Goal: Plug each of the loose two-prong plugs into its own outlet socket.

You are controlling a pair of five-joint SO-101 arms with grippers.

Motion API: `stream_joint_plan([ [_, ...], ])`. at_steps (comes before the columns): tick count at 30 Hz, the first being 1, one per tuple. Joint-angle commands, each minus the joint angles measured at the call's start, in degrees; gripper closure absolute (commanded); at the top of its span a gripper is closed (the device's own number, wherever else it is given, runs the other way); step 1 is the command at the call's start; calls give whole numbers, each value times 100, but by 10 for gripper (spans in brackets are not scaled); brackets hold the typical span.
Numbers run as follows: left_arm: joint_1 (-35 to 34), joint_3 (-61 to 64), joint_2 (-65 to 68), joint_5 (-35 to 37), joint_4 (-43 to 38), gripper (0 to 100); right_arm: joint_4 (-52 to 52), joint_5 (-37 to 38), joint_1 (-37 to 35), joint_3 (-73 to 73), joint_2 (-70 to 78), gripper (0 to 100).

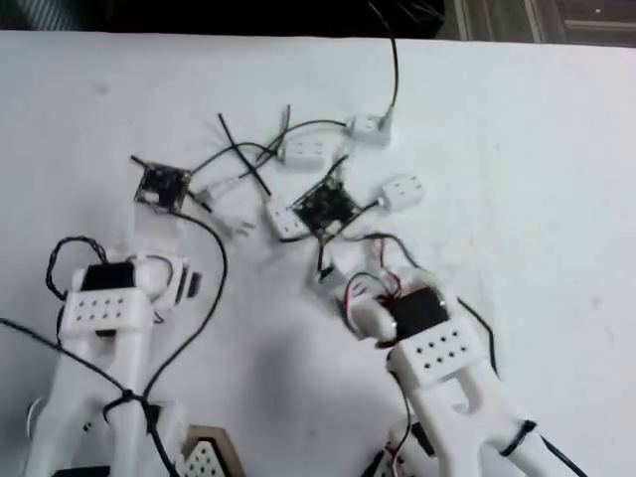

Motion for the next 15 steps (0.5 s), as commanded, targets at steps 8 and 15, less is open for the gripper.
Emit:
stream_joint_plan([
  [8, -356, 105, -207, -9, -185, 790, -2044, 633, -382, 914, 585, 981],
  [15, -356, 105, -207, -9, -211, 790, -2114, 642, -549, 905, 752, 981],
])
